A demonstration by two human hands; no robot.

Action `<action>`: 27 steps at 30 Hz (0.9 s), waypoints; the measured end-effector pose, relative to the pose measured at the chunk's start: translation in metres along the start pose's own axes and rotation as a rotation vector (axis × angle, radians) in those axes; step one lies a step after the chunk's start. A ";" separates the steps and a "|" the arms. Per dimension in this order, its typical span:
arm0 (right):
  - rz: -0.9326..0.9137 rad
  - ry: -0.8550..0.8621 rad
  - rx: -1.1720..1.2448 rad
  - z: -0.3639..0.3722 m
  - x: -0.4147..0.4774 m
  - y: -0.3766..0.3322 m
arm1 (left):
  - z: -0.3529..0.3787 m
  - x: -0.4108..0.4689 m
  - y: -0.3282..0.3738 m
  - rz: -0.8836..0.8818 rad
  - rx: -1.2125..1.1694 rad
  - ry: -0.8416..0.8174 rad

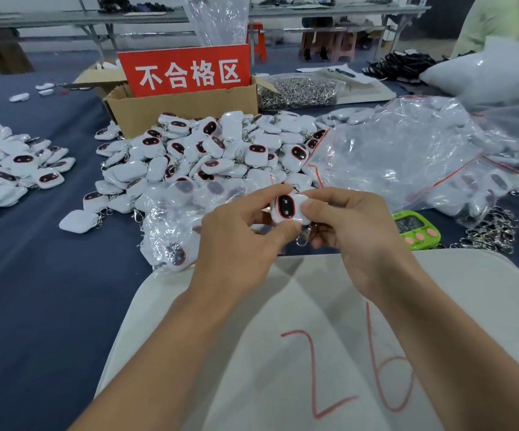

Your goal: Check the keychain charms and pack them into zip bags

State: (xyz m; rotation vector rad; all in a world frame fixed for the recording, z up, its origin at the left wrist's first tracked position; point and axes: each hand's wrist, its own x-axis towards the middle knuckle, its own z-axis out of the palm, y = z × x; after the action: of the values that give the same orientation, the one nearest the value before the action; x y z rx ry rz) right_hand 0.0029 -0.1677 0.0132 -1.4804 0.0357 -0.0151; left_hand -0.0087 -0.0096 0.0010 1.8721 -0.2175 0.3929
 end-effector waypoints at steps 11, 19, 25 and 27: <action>-0.063 -0.258 0.060 -0.004 -0.004 -0.004 | -0.001 0.006 -0.005 -0.081 -0.096 0.082; -0.075 -0.142 -0.057 0.003 -0.002 0.003 | -0.002 0.006 -0.001 -0.092 -0.243 0.067; -0.015 -0.107 -0.112 0.007 0.000 0.012 | 0.000 0.000 -0.006 -0.069 0.065 0.122; 0.057 -0.129 0.045 0.012 -0.001 0.012 | 0.000 0.000 -0.004 -0.049 0.115 0.131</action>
State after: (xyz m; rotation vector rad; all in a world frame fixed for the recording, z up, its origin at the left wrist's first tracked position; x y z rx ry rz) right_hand 0.0016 -0.1549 0.0023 -1.4324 -0.0268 0.1253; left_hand -0.0075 -0.0085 -0.0029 1.9523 -0.0610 0.5015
